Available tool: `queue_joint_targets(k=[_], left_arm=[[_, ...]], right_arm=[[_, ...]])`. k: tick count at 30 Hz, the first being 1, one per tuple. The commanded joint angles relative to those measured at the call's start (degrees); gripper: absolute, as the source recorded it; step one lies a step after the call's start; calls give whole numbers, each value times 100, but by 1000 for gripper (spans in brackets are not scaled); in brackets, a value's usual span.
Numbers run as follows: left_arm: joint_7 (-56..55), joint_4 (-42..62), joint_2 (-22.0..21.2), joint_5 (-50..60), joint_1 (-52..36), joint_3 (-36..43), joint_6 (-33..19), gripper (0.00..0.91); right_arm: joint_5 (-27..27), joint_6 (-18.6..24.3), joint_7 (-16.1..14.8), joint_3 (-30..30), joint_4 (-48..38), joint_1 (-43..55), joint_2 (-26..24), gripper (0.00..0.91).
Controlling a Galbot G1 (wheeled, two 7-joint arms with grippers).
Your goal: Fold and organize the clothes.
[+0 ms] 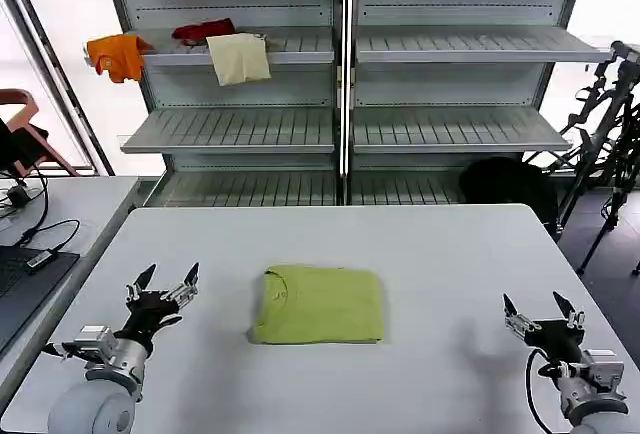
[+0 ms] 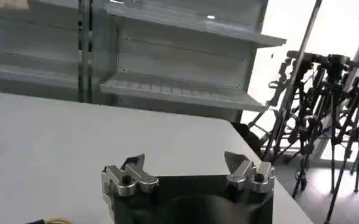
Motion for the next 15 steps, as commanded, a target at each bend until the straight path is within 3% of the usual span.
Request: queue_joint_targets(k=[1,15], left_arm=[[-85,-19,23,6,45,-23,-31,907],[-135,-220,10,162,53,-12,115,907]], right_arm=[[183,-2,-105,199,14,-13,-50,907],[250,-24,-130,64,49,35,-81,907]])
